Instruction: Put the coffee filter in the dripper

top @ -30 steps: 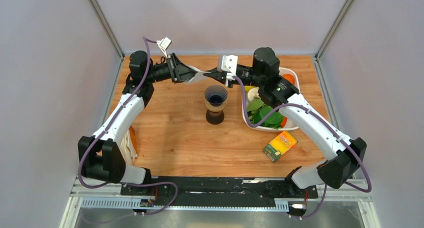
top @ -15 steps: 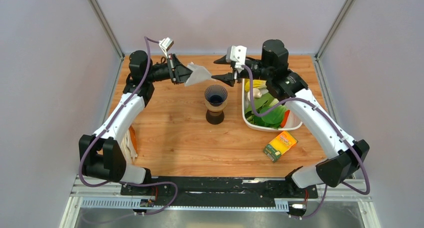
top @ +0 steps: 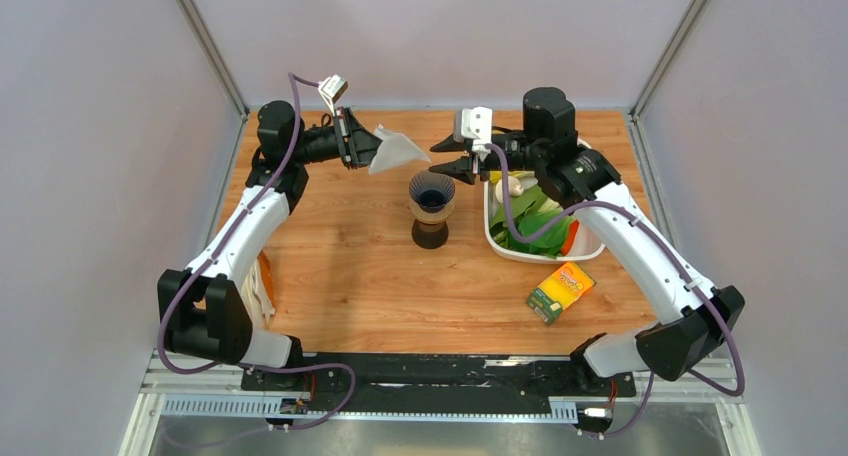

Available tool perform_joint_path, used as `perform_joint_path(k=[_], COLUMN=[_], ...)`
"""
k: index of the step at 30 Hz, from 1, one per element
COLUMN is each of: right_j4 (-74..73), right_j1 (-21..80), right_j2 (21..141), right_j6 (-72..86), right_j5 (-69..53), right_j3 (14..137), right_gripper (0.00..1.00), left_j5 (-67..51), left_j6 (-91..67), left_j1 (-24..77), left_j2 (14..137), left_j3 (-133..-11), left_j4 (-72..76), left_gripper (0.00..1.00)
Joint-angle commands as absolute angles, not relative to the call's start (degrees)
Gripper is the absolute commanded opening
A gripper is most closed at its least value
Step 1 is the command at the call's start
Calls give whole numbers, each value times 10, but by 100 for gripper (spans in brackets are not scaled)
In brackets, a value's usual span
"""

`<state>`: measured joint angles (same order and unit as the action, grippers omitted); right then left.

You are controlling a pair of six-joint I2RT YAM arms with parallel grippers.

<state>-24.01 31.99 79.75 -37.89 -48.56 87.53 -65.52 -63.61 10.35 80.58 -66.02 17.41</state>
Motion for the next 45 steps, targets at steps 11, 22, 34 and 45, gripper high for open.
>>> perform_joint_path(k=[11, 22, 34, 45], right_j4=[-242, -250, -247, -187], right_j1=[335, 334, 343, 364], right_j2=[824, 807, 816, 807], right_j6=[-403, -419, -410, -392], right_j5=[-471, -447, -454, -414], right_j3=[902, 886, 896, 868], right_gripper=[14, 0, 0, 0], left_j5=[-671, -729, -665, -642], left_j6=[-634, -515, -495, -590], left_j1=[103, 101, 109, 131], left_j2=[772, 762, 760, 780], left_j3=[-655, -693, -693, -656], left_j4=[188, 47, 55, 202], left_gripper=[0, 0, 48, 51])
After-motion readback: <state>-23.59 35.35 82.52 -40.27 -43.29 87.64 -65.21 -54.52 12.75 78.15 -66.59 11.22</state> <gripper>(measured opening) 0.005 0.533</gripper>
